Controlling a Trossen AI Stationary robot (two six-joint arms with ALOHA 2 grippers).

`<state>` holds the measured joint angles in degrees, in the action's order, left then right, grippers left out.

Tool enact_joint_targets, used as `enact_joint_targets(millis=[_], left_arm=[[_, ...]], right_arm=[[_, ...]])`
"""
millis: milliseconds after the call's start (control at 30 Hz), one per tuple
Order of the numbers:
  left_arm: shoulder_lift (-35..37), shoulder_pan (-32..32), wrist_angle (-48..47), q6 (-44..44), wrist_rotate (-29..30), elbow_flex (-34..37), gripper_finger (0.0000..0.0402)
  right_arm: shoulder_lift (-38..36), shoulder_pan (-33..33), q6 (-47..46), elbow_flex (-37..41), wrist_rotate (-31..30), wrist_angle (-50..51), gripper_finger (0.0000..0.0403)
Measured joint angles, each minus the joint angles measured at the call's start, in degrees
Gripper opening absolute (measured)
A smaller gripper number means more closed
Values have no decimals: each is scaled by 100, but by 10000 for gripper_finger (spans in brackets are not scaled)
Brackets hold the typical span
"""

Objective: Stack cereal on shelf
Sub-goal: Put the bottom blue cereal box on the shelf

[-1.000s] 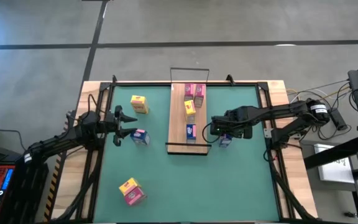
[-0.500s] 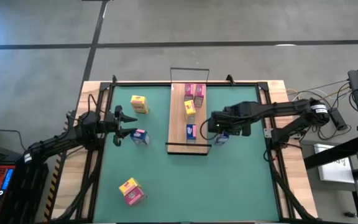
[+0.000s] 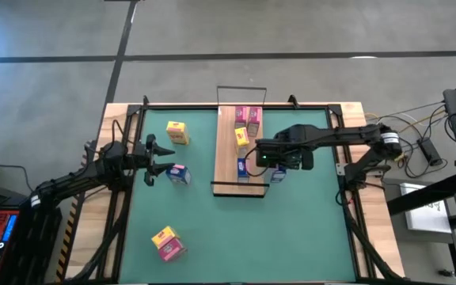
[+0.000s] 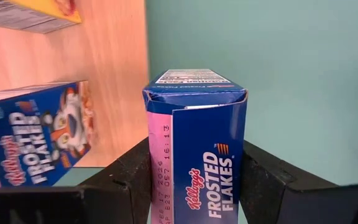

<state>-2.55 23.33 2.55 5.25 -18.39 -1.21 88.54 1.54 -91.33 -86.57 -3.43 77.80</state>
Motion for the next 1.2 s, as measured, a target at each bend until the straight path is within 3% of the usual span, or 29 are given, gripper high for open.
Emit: enact_joint_targets(millis=[633, 1200], left_arm=[[0, 1, 2, 0, -2, 0, 204], [0, 2, 0, 0, -1, 0, 204]], right_arm=[[1018, -15, 66, -1253, 183, 213, 175], [1215, -273, -266, -1328, 195, -76, 175]])
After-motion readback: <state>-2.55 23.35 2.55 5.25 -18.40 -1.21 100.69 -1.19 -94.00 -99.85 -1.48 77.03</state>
